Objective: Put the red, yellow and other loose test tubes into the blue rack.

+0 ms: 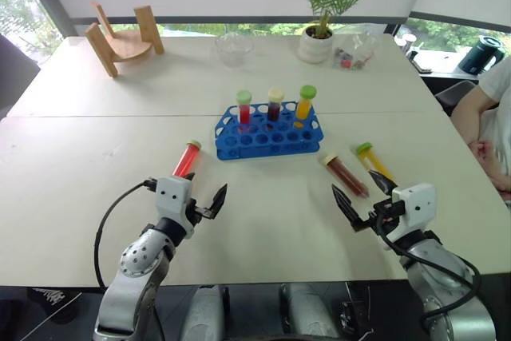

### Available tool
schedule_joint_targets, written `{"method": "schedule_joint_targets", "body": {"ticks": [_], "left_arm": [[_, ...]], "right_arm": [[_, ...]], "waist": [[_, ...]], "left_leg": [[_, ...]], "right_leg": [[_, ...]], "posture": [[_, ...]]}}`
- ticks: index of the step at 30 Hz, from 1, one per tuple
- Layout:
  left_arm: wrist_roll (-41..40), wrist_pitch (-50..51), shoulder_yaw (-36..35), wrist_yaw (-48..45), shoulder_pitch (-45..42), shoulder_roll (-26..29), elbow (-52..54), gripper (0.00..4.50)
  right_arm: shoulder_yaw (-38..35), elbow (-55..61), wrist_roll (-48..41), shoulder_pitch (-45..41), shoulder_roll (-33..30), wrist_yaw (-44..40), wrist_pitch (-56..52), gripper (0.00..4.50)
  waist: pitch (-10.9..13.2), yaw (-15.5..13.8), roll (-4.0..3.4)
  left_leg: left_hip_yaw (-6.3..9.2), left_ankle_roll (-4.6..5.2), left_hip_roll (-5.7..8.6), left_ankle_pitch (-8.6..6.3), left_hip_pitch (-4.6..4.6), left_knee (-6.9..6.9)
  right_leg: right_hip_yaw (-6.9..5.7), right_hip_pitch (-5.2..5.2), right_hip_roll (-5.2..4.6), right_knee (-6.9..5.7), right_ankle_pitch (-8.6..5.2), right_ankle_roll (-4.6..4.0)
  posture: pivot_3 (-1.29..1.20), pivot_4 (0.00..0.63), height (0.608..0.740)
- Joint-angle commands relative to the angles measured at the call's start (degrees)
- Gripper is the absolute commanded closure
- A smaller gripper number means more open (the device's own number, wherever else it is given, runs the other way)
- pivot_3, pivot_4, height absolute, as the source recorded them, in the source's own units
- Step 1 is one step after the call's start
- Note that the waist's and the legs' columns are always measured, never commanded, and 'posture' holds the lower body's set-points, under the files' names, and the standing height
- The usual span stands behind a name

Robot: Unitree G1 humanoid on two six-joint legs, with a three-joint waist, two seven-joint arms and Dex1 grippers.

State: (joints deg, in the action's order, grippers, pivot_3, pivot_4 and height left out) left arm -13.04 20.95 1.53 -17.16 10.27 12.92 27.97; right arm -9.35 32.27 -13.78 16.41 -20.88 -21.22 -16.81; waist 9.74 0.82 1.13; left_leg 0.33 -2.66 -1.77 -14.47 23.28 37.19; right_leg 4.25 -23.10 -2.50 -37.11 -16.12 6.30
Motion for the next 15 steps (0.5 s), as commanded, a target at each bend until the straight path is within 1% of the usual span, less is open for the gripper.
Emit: {"method": "schedule_joint_targets", "body": {"ticks": [1,12,15], "left_arm": [[-0.35,-0.36,0.39,-0.34,-0.73,0.21,2.29,0.07],[-0.54,0.06,0.40,-0.75,-1.07,0.75,2.86,0.07],[-1.81,0.68,0.09,-3.38,-1.09,2.88,4.12,0.07]], "right_arm": [[-0.79,0.80,-0.17,-0.56,-0.13,0.17,0.73,0.00],[-1.16,2.05,-0.35,-0.87,-0.94,0.36,-1.03,0.00],[-1.58,2.25,-0.14,-2.84,-3.14,-0.14,-3.45,0.00]], "waist": [[0.00,0.01,0.00],[0.00,0.00,0.00],[0.00,0.10,0.00]], "left_leg": [[0.00,0.00,0.00,0.00,0.00,0.00],[0.00,0.00,0.00,0.00,0.00,0.00],[0.00,0.00,0.00,0.00,0.00,0.00]], "right_leg": [[0.00,0.00,0.00,0.00,0.00,0.00],[0.00,0.00,0.00,0.01,0.00,0.00],[0.00,0.00,0.00,0.00,0.00,0.00]], "posture": [[0.00,0.150,0.740],[0.00,0.150,0.740],[0.00,0.150,0.740]]}}
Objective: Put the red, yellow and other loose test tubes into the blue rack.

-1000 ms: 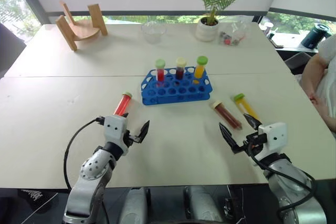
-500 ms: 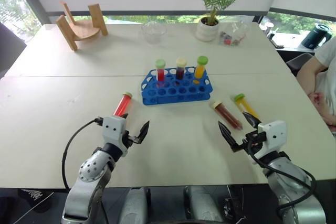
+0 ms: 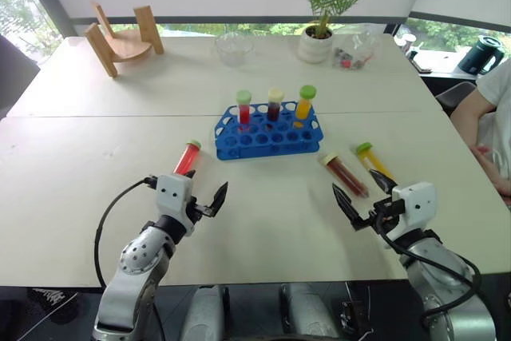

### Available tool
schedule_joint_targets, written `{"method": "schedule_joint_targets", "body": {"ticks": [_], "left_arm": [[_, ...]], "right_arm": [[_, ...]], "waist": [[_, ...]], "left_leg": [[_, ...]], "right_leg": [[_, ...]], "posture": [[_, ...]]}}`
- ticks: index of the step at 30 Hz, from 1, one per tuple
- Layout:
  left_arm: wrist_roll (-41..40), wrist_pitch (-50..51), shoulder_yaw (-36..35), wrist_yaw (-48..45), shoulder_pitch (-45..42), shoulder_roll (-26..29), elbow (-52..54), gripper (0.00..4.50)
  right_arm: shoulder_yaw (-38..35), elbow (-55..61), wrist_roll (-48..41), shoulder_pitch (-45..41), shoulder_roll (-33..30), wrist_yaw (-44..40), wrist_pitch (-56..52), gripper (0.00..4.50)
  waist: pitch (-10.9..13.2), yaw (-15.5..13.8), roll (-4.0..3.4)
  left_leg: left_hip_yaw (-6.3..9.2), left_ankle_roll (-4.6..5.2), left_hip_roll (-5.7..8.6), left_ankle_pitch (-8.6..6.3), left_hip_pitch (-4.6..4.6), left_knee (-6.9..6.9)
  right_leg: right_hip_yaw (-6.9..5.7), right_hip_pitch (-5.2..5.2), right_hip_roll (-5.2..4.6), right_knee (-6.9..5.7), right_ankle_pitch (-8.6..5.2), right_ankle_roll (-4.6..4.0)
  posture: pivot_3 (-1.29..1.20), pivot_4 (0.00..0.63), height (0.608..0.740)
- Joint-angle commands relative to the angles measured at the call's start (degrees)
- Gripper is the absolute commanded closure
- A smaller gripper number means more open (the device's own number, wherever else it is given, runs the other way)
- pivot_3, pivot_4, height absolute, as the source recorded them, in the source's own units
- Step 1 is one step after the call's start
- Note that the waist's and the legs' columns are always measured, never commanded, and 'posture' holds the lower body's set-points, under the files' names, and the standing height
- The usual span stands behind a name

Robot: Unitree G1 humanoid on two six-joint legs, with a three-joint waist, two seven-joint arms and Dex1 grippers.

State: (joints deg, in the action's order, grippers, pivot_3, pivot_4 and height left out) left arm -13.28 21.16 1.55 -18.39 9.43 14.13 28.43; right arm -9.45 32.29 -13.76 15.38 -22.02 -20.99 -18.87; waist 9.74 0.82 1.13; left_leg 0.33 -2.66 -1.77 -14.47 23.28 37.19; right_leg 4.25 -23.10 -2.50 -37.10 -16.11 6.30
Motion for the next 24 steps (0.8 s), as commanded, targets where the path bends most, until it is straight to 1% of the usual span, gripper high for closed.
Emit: {"method": "schedule_joint_targets", "body": {"ticks": [1,4,6,10,13,15,18,21,24], "left_arm": [[-3.41,2.36,-0.77,-4.03,-0.80,3.42,4.56,0.07],[-12.11,9.04,-3.92,-13.33,-4.77,11.88,7.38,0.07],[-17.40,12.51,-5.91,-17.49,-7.59,16.38,7.78,0.07],[-26.35,17.11,-10.71,-28.93,-15.68,27.49,4.90,0.07],[-29.71,18.46,-11.63,-37.39,-21.12,34.61,1.24,0.07],[-30.86,18.54,-11.52,-41.69,-23.94,37.59,-1.10,0.07],[-31.51,18.10,-10.95,-45.46,-26.51,39.49,-3.52,0.07],[-32.01,17.73,-10.56,-49.41,-28.45,41.08,-4.58,0.07],[-33.12,18.31,-11.08,-51.37,-28.96,42.01,-4.58,0.07]], "right_arm": [[-1.81,2.71,-0.97,-3.71,-3.62,-0.71,-4.58,0.00],[-2.07,3.87,-3.15,-11.25,-10.82,-3.43,-14.44,0.00],[-2.38,3.55,-5.38,-15.73,-14.40,-4.69,-20.86,0.00],[-2.30,-2.17,-9.60,-28.83,-23.81,-8.49,-36.92,0.00],[1.41,-9.98,-11.20,-39.25,-30.53,-12.88,-45.55,0.00],[5.01,-16.42,-11.28,-46.39,-33.37,-15.42,-49.84,0.00],[11.11,-24.53,-9.64,-54.52,-35.96,-18.60,-52.51,0.00],[20.25,-34.17,-6.39,-63.09,-36.73,-22.80,-53.14,0.00],[26.17,-40.46,-3.81,-68.22,-36.21,-25.87,-52.80,0.00]], "waist": [[0.00,0.14,0.00],[0.03,0.27,-0.04],[0.02,0.18,-0.04],[0.05,0.11,-0.02],[0.07,0.16,-0.03],[0.09,0.18,-0.05],[0.10,0.31,-0.04],[0.15,0.48,-0.05],[0.20,0.51,-0.08]], "left_leg": [[-0.01,0.00,0.00,0.00,0.00,0.00],[-0.03,0.00,-0.02,0.00,0.00,0.02],[-0.01,0.00,-0.02,0.01,-0.01,0.04],[0.01,0.01,-0.02,0.01,0.06,-0.01],[-0.03,0.05,0.00,-0.02,0.10,-0.07],[-0.07,0.12,0.00,-0.06,0.11,-0.08],[-0.10,0.27,-0.02,-0.15,0.14,-0.11],[-0.18,0.37,-0.03,-0.20,0.16,-0.13],[-0.21,0.40,-0.04,-0.22,0.20,-0.14]], "right_leg": [[0.00,-0.01,0.00,0.00,0.00,0.00],[0.00,-0.05,0.01,-0.03,0.02,-0.04],[-0.01,-0.06,0.01,-0.06,0.03,-0.05],[-0.03,-0.10,0.03,0.01,0.02,-0.05],[-0.03,-0.15,0.00,0.10,0.02,-0.05],[-0.03,-0.19,0.00,0.11,0.02,-0.05],[-0.03,-0.24,0.00,0.12,0.01,-0.05],[-0.02,-0.29,0.00,0.12,0.00,-0.02],[-0.02,-0.36,0.00,0.12,0.00,-0.01]], "posture": [[0.00,0.150,0.740],[0.00,0.150,0.740],[0.00,0.150,0.740],[0.00,0.150,0.740],[0.00,0.150,0.740],[0.00,0.150,0.740],[0.00,0.150,0.740],[0.00,0.150,0.740],[0.00,0.150,0.740]]}}
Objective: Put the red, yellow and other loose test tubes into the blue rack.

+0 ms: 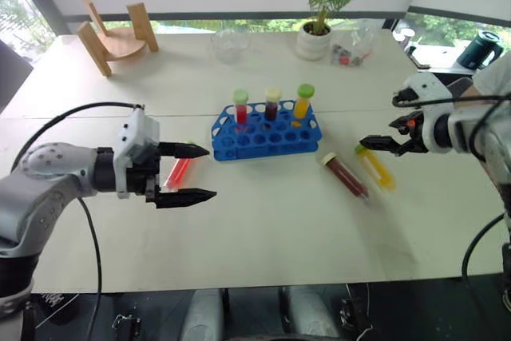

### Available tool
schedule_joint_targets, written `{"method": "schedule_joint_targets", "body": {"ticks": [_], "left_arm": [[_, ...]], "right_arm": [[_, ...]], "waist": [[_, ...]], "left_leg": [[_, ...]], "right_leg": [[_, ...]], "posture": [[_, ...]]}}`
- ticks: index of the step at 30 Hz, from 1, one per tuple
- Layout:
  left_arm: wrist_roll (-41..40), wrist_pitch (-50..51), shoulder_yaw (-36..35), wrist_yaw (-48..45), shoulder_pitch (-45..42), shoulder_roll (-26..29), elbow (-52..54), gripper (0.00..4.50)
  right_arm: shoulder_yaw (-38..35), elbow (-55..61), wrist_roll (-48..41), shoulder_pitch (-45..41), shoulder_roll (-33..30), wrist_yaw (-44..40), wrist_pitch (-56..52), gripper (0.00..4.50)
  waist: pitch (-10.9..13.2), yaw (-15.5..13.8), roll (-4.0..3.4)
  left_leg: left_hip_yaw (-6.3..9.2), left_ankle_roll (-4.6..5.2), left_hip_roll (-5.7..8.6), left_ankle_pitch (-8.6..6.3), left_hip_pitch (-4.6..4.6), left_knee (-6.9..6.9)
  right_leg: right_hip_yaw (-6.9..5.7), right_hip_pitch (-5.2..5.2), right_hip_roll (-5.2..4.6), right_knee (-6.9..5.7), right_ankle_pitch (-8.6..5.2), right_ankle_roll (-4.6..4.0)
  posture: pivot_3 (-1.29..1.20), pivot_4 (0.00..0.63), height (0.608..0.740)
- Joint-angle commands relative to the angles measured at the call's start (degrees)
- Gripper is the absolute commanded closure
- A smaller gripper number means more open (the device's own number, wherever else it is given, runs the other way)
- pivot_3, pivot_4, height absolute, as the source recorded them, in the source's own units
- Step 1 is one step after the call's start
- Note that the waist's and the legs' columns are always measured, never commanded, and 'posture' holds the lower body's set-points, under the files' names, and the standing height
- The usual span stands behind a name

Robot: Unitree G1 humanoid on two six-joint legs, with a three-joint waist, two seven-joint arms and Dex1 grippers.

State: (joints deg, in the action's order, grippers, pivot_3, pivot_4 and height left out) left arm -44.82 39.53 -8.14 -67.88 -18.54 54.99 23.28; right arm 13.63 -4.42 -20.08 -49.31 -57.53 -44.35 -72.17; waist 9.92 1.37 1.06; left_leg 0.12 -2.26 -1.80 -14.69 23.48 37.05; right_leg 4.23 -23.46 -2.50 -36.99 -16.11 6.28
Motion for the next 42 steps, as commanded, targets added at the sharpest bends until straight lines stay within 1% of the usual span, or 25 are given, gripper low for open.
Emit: {"method": "schedule_joint_targets", "body": {"ticks": [1,4,8,14,17,19,20,21,22,23,24,28,30,31,32,33,35,37,38,39,41,42], "left_arm": [[-1.60,-0.06,-1.51,-2.10,-1.16,1.39,0.63,0.07],[-1.44,-0.41,-1.82,-1.42,-1.98,1.29,0.66,0.07],[-2.07,0.14,-2.30,0.11,-2.30,0.97,1.57,0.07],[-1.50,-0.60,-3.25,1.68,-0.75,0.76,1.74,0.07],[-1.04,-1.09,-3.63,2.33,-0.17,0.75,1.71,0.00],[-0.78,-1.32,-3.69,2.65,0.12,0.65,1.62,0.00],[-0.50,-1.57,-3.62,2.78,0.25,0.56,1.53,0.00],[-0.24,-1.82,-3.53,2.91,0.36,0.48,1.44,0.00],[0.00,-2.03,-3.46,3.16,0.42,0.35,1.28,0.00],[0.12,-2.14,-3.46,3.38,0.42,0.29,1.16,0.00],[0.29,-2.30,-3.45,3.61,0.37,0.26,1.02,0.00],[0.49,-2.40,-4.29,5.01,0.64,0.08,0.86,0.00],[0.53,-2.20,-5.17,6.12,1.14,-0.08,0.99,0.00],[0.55,-2.14,-5.68,6.86,1.42,-0.25,1.10,0.00],[0.35,-1.94,-6.11,7.65,1.58,-0.47,1.19,0.00],[0.09,-1.72,-6.51,8.46,1.74,-0.74,1.37,0.00],[-0.32,-1.41,-7.00,9.45,1.93,-1.06,1.62,0.00],[-0.73,-0.99,-7.11,10.66,1.88,-1.58,1.96,0.00],[-0.85,-0.86,-7.08,11.07,1.81,-1.73,2.05,0.00],[-0.93,-0.79,-7.07,11.28,1.75,-1.77,2.05,0.00],[-1.15,-0.64,-6.92,11.56,1.36,-1.79,1.87,0.00],[-1.29,-0.48,-6.66,11.67,0.92,-1.76,1.81,0.00]], "right_arm": [[4.88,-5.76,3.27,-4.94,-0.41,-3.78,0.75,0.00],[9.20,-12.61,6.20,-8.11,0.87,-6.36,2.54,0.00],[13.13,-20.15,9.63,-9.75,2.55,-10.14,5.67,0.00],[15.50,-27.94,14.02,-9.68,5.63,-13.92,10.69,0.00],[15.42,-30.35,15.79,-10.23,6.89,-15.02,12.54,0.80],[15.06,-31.81,16.85,-10.81,7.74,-15.77,13.28,1.86],[14.94,-32.30,17.28,-10.96,8.04,-16.18,13.70,2.30],[14.80,-32.74,17.68,-11.08,8.30,-16.49,13.98,2.87],[14.63,-33.12,18.08,-11.13,8.54,-16.76,14.18,3.31],[14.45,-33.33,18.45,-11.19,8.69,-17.04,14.24,3.68],[13.95,-33.41,18.74,-11.19,8.82,-17.04,14.29,3.72],[9.59,-30.35,17.92,-12.47,8.23,-15.97,12.08,3.72],[2.25,-23.24,15.28,-12.99,8.57,-12.82,12.18,3.72],[-4.79,-17.56,12.39,-12.36,10.72,-9.53,11.51,3.72],[-11.05,-11.90,9.90,-10.65,13.12,-6.16,13.06,3.72],[-16.18,-6.02,7.92,-7.90,15.85,-3.25,13.91,3.72],[-21.91,2.07,5.70,-3.58,20.07,0.87,14.13,3.72],[-28.62,10.47,1.98,2.49,29.64,6.79,21.56,3.72],[-30.65,13.26,1.10,5.09,33.83,9.72,25.24,3.72],[-31.64,14.86,0.70,6.72,36.39,11.67,27.65,3.72],[-31.97,16.67,-0.13,10.00,41.43,13.63,34.87,3.72],[-31.28,16.33,0.23,12.37,43.65,13.73,40.64,3.72]], "waist": [[0.05,-0.07,-0.03],[0.11,-0.16,-0.03],[0.17,-0.20,-0.01],[0.25,-0.14,-0.09],[0.26,0.07,-0.10],[0.27,0.16,-0.10],[0.27,0.20,-0.10],[0.27,0.27,-0.10],[0.26,0.43,-0.10],[0.26,0.57,-0.10],[0.26,0.70,-0.10],[0.30,1.08,-0.14],[0.38,1.17,-0.21],[0.47,1.32,-0.31],[0.51,1.52,-0.36],[0.51,1.77,-0.36],[0.47,1.68,-0.30],[0.38,1.20,-0.14],[0.37,1.02,-0.11],[0.37,0.92,-0.13],[0.48,0.90,-0.22],[0.50,0.90,-0.22]], "left_leg": [[0.00,0.01,0.00,-0.01,0.01,0.00],[0.00,0.03,0.00,-0.02,0.03,0.01],[-0.01,0.03,0.01,-0.02,0.04,0.06],[-0.01,0.03,0.01,-0.02,0.04,0.05],[-0.01,0.02,0.00,-0.01,0.03,0.06],[0.00,0.02,0.00,-0.01,0.02,0.06],[0.00,0.02,0.00,-0.01,0.02,0.07],[0.00,0.02,0.00,-0.01,0.02,0.07],[0.00,0.02,0.00,-0.01,0.02,0.07],[0.01,0.02,0.00,-0.01,0.02,0.07],[0.02,0.02,0.00,-0.01,0.02,0.08],[0.02,0.02,0.01,-0.01,0.02,0.08],[0.03,0.02,0.01,-0.01,0.03,0.07],[0.02,0.02,0.01,-0.01,0.03,0.07],[0.00,0.02,0.01,-0.01,0.03,0.05],[-0.01,0.02,-0.01,-0.01,0.03,0.02],[0.18,0.02,-0.08,-0.01,0.03,0.01],[0.33,0.02,-0.14,-0.02,0.03,-0.05],[0.37,0.01,-0.17,-0.02,0.02,0.01],[0.37,0.01,-0.16,-0.02,0.02,0.00],[0.26,-0.01,-0.01,-0.01,0.04,0.03],[0.20,-0.05,0.04,0.02,0.04,0.05]], "right_leg": [[0.00,0.00,0.00,0.00,0.00,0.02],[0.00,-0.02,0.00,-0.01,0.00,0.05],[0.00,0.00,-0.01,-0.02,0.01,0.07],[-0.01,-0.03,0.00,-0.08,0.10,0.23],[0.00,-0.03,0.01,-0.09,0.10,0.24],[-0.01,-0.03,0.02,-0.11,0.10,0.25],[-0.01,-0.03,0.01,-0.11,0.11,0.25],[-0.01,-0.02,0.01,-0.11,0.11,0.25],[-0.01,-0.02,0.01,-0.11,0.11,0.25],[-0.01,-0.01,0.01,-0.11,0.11,0.25],[-0.01,0.00,0.01,-0.11,0.11,0.25],[-0.01,0.00,0.01,-0.15,0.11,0.26],[-0.01,-0.02,0.01,-0.18,0.11,0.26],[-0.01,-0.04,0.01,-0.19,0.12,0.26],[0.01,-0.08,0.01,-0.21,0.12,0.27],[0.04,-0.13,0.02,-0.24,0.12,0.27],[0.02,-0.10,0.19,-0.30,0.10,0.24],[-0.11,-0.04,0.25,-0.28,0.06,0.17],[-0.16,0.02,0.27,-0.26,0.06,0.16],[-0.18,0.05,0.23,-0.23,0.06,0.16],[-0.16,0.06,0.03,-0.26,0.08,0.20],[-0.14,0.06,-0.06,-0.26,0.12,0.27]], "posture": [[0.00,0.150,0.740],[0.00,0.150,0.740],[0.00,0.150,0.740],[0.00,0.150,0.740],[0.00,0.150,0.740],[0.00,0.150,0.740],[0.00,0.150,0.740],[0.00,0.150,0.740],[0.00,0.150,0.740],[0.00,0.150,0.740],[0.00,0.150,0.740],[0.00,0.150,0.740],[0.00,0.150,0.740],[0.00,0.150,0.740],[0.00,0.150,0.740],[0.00,0.150,0.740],[0.00,0.150,0.740],[0.00,0.150,0.740],[0.00,0.150,0.740],[0.00,0.150,0.740],[0.00,0.150,0.740],[0.00,0.150,0.740]]}}
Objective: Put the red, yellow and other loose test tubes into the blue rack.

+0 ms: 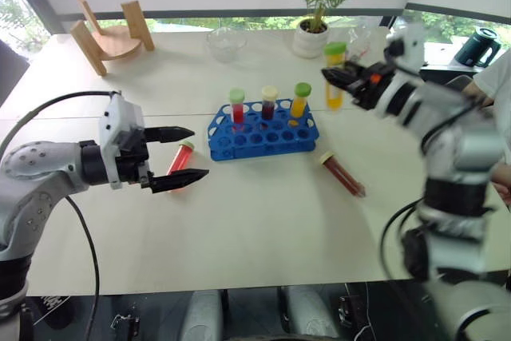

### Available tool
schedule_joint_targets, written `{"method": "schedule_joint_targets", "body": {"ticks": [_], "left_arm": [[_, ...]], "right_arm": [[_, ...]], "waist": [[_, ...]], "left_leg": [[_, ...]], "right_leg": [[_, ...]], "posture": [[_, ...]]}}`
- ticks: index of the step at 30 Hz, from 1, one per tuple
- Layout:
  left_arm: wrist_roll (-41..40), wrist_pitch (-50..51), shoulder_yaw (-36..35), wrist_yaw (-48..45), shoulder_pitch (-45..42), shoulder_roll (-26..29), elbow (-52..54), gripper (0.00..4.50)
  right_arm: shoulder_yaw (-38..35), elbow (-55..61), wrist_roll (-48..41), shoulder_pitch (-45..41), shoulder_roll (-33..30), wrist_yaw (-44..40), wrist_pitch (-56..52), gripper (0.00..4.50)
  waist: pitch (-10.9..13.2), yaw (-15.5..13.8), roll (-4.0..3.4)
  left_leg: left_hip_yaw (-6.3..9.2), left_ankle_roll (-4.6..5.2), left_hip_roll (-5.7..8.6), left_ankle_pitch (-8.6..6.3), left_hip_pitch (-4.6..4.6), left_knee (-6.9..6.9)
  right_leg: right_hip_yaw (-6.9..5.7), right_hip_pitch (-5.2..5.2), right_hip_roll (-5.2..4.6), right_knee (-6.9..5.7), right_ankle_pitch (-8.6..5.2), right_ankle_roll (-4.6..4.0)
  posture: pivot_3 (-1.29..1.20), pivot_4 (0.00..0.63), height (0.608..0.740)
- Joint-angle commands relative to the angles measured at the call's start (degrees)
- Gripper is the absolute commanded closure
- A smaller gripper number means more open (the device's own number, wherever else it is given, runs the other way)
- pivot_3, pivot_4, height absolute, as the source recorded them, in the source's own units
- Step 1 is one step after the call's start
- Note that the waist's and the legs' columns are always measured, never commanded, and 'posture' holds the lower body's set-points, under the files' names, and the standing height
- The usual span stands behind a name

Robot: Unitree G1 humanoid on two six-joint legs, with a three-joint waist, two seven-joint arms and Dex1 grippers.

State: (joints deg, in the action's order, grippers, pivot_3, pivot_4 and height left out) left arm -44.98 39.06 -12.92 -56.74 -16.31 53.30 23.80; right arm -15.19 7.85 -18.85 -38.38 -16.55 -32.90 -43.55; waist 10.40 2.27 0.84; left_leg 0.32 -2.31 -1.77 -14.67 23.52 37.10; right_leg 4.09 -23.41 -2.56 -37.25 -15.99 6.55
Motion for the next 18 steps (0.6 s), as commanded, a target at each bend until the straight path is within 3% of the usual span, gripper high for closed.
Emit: {"method": "schedule_joint_targets", "body": {"ticks": [1,8,18], "left_arm": [[-1.32,0.15,-1.68,0.52,-1.75,0.01,1.16,0.00],[-1.98,1.01,-0.75,-0.17,-3.58,0.64,1.04,0.00],[-2.95,2.24,-0.80,0.90,-3.85,0.37,2.17,0.00]], "right_arm": [[-1.74,3.50,-0.70,3.40,4.47,2.21,16.84,3.72],[3.22,-6.64,1.70,8.82,7.74,0.97,34.32,3.72],[7.45,-18.28,2.89,8.52,7.80,0.20,44.81,3.72]], "waist": [[0.01,0.02,0.02],[0.00,0.49,0.05],[0.02,0.72,0.02]], "left_leg": [[-0.04,-0.02,0.03,0.01,0.00,0.05],[-0.01,-0.03,-0.03,0.02,-0.13,0.02],[0.00,-0.03,-0.05,0.02,-0.12,0.01]], "right_leg": [[0.02,0.01,-0.04,0.01,0.02,0.03],[0.02,0.09,0.07,-0.01,0.03,0.04],[0.04,0.06,0.10,-0.06,0.03,0.03]], "posture": [[0.00,0.150,0.740],[0.00,0.150,0.740],[0.00,0.150,0.740]]}}
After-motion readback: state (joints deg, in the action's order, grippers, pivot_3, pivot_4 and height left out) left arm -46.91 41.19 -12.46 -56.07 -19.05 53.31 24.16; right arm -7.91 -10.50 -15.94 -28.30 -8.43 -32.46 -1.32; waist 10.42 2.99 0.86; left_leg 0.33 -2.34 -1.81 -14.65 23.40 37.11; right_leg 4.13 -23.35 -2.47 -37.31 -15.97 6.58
